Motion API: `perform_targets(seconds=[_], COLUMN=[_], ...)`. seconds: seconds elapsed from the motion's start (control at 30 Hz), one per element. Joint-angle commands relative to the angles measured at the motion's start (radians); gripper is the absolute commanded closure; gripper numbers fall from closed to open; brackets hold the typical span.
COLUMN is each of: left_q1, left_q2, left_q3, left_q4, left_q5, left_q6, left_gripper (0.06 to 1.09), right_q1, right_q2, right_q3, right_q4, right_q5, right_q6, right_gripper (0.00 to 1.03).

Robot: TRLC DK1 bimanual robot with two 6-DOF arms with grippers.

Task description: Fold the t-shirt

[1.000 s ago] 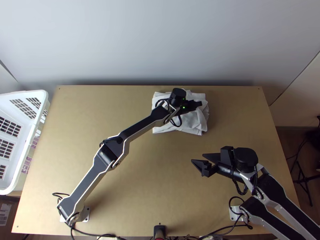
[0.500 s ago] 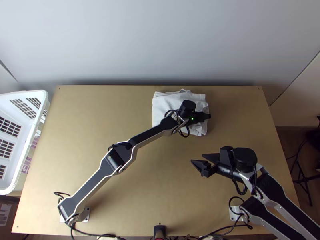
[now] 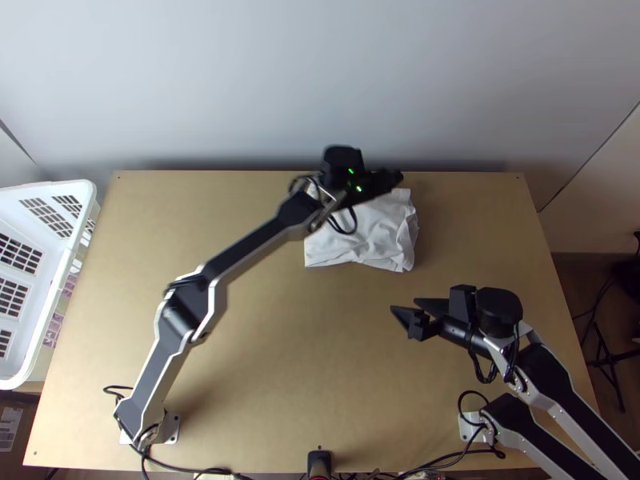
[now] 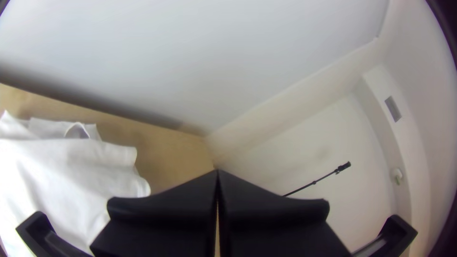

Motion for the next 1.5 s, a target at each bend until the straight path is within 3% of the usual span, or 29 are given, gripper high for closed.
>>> perform_targets(seconds=[0.0, 0.13, 0.27, 0.3, 0.33, 0.43, 0.47, 0.5, 0.87, 1.17, 1.47], left_q1=[0.093, 0.189, 0.301, 0.327, 0.35, 0.41, 0.425, 0.442, 0.599, 0.617, 0.656], left_q2=[-0.259, -0.348, -0.474, -0.507, -0.538, -0.625, -0.661, -0.691, -0.912, -1.046, -1.069], left_q3=[-0.062, -0.127, -0.295, -0.338, -0.38, -0.486, -0.529, -0.568, -0.831, -0.967, -0.998], left_q4=[-0.176, -0.33, -0.334, -0.33, -0.322, -0.316, -0.305, -0.278, -0.181, -0.181, -0.175], left_q5=[0.071, 0.071, 0.071, 0.071, 0.07, 0.065, 0.065, 0.065, 0.067, 0.07, 0.068], left_q6=[0.069, 0.192, 0.29, 0.314, 0.337, 0.379, 0.393, 0.399, 0.443, 0.457, 0.459], left_gripper=[1.05, 1.05, 1.05, 1.0, 0.87, 0.28, 0.18, 0.16, 0.11, 0.12, 0.12], right_q1=[-0.144, -0.194, -0.191, -0.19, -0.191, -0.211, -0.213, -0.216, -0.246, -0.263, -0.226], right_q2=[0.09, 0.28, 0.415, 0.449, 0.475, 0.539, 0.564, 0.585, 0.869, 0.935, 1.088], right_q3=[0.004, 0.061, 0.116, 0.128, 0.137, 0.15, 0.157, 0.165, 0.358, 0.458, 0.568], right_q4=[0.098, 0.129, 0.129, 0.123, 0.118, 0.118, 0.119, 0.119, 0.132, 0.21, 0.207], right_q5=[0.007, 0.005, 0.005, 0.005, 0.004, 0.002, 0.002, 0.002, 0.0, 0.0, 0.0], right_q6=[-0.008, -0.002, 0.005, 0.003, 0.003, -0.015, -0.025, -0.028, -0.012, 0.091, 0.115], right_gripper=[0.04, 0.04, 0.04, 0.04, 0.04, 0.04, 0.04, 0.04, 0.04, 0.04, 0.04])
